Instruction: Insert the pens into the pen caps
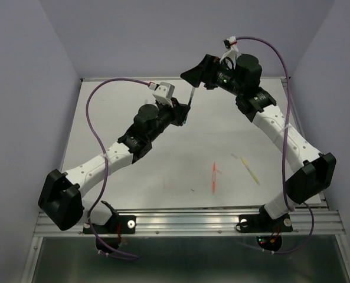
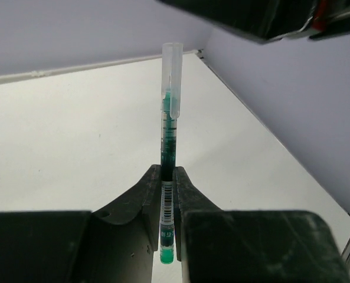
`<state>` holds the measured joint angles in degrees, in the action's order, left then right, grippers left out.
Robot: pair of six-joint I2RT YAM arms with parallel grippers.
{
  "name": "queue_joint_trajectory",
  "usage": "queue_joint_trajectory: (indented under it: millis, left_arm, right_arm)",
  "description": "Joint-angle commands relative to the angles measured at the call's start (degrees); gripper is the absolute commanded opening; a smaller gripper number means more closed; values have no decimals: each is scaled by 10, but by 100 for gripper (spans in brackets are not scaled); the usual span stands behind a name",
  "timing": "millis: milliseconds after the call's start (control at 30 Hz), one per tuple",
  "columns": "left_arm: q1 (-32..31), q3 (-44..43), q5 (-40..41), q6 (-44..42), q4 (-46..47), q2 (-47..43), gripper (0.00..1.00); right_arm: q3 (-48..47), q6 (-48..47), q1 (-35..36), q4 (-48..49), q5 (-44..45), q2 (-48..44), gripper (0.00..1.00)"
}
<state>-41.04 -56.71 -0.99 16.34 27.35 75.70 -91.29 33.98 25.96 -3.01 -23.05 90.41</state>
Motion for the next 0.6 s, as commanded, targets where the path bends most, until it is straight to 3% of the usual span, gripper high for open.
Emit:
queue_joint_trajectory:
  millis: [0, 167, 300, 433, 567]
  left_arm:
    - [1, 2, 48, 24, -10, 8, 0]
    - [10, -67, 139, 42, -118, 70, 0]
    - [24, -85, 147, 45, -140, 113, 0]
    - [52, -141, 164, 36, -189, 177, 0]
    - [77, -159, 164, -26, -202, 225, 0]
  right_arm:
    - [-40, -26, -1, 12, 32, -14, 100]
    - [-25, -41, -20, 7, 105, -40, 100]
    - [31, -57, -47, 7, 185, -73, 100]
    - [83, -66, -66, 4, 208, -97, 100]
    - [123, -67, -90, 1, 214, -110, 100]
